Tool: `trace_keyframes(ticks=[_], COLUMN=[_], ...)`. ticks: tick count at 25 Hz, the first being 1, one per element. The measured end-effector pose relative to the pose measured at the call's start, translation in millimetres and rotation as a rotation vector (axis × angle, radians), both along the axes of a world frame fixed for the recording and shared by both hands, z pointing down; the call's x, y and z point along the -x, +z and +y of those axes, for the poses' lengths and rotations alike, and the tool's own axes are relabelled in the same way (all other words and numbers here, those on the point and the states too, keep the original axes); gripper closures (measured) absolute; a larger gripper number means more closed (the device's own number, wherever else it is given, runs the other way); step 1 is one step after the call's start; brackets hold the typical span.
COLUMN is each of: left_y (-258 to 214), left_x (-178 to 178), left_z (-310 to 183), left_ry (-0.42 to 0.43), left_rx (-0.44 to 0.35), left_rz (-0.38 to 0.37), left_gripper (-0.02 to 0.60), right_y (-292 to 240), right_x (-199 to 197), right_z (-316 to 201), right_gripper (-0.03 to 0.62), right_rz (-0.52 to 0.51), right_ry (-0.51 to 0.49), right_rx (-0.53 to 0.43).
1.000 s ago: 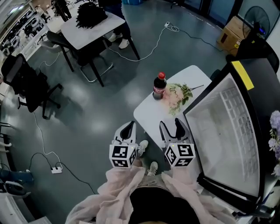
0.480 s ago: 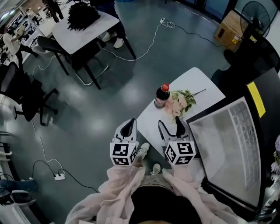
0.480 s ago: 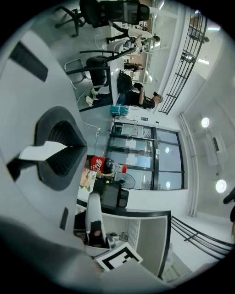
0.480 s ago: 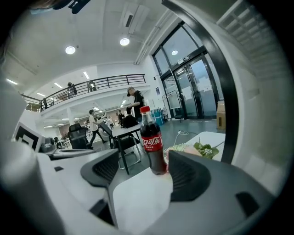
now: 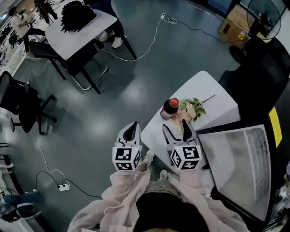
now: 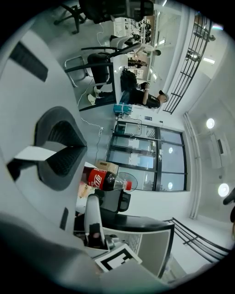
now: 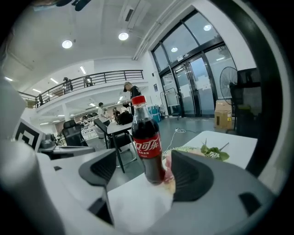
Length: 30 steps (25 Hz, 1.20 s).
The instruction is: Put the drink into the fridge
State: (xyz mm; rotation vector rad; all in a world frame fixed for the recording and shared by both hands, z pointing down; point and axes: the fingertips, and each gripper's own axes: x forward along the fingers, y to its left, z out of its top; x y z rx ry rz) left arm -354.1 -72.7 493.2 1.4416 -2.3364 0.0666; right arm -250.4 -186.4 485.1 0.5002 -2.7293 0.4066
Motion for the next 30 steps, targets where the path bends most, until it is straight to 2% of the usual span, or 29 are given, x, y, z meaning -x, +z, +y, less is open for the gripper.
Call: trace_keyframes(ticks=[11,22,30], left_y=[17,35,44], left_x=[45,76,93], left_z=[-20,-29,-29], left_ry=[0.015,0.008,0.019], left_rx=[0.039,0.083,0.098], left_rz=[0.037,0.058,0.061], left_gripper=[0.571,0.571,0.571], right_y=[17,26,24], right_x=[42,75,92], right_z=[-21,-38,-45], right_gripper=[0.237,0.237,0.238], right_rz=[0.050,0.047,0.033], right_ry=[0.035,0.044,0.089], right_rx=[-0.012,-0.032,-0.094])
